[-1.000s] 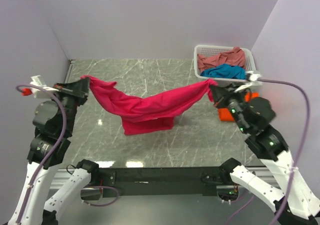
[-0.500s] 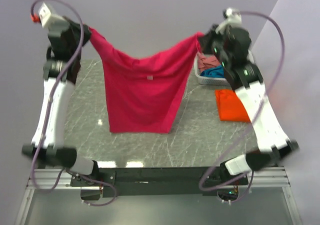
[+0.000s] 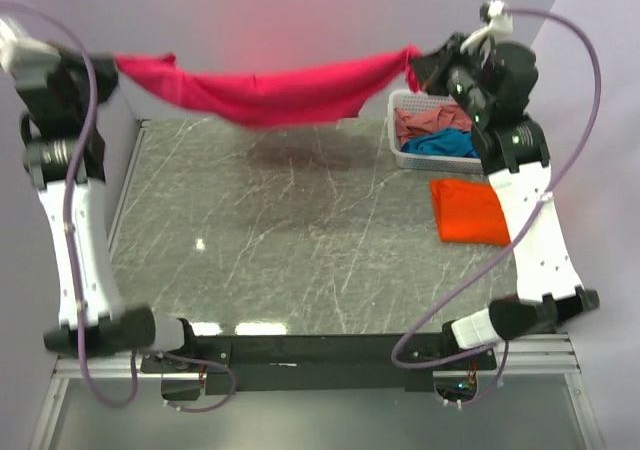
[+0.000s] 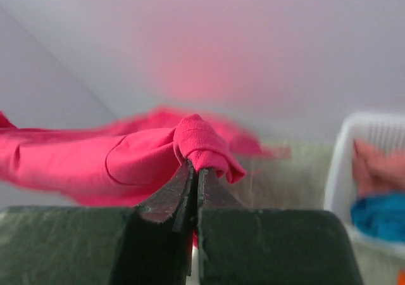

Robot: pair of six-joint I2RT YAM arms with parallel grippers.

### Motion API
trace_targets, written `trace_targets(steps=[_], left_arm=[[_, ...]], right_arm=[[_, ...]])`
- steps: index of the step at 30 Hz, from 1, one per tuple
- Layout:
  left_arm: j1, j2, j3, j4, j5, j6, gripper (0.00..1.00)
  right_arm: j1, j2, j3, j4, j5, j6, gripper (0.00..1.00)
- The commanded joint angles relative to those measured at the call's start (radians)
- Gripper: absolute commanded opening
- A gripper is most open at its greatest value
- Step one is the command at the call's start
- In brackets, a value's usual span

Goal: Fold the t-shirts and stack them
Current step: Flatten the tshirt out

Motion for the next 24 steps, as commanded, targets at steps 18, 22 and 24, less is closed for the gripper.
trace_targets(steps=[18,22,24], left_arm=[[-0.004,-0.538,-0.996,-0.382,-0.185,-0.206,0.99],[-0.006,-0.493,-0.999,-0.267,-0.115,-0.162,0.99],[-0.007,-0.464,-1.016,-0.153,-0.021,-0.15,0.99]], right_arm=[[-0.042,-0.293,-0.903,-0.172,0.08,0.0,0.81],[-0.033,-0.368,-0.944,-0.117,0.028,0.017,0.83],[0.014,-0.374,-0.97,-0.071,-0.032,0.037,0.84]])
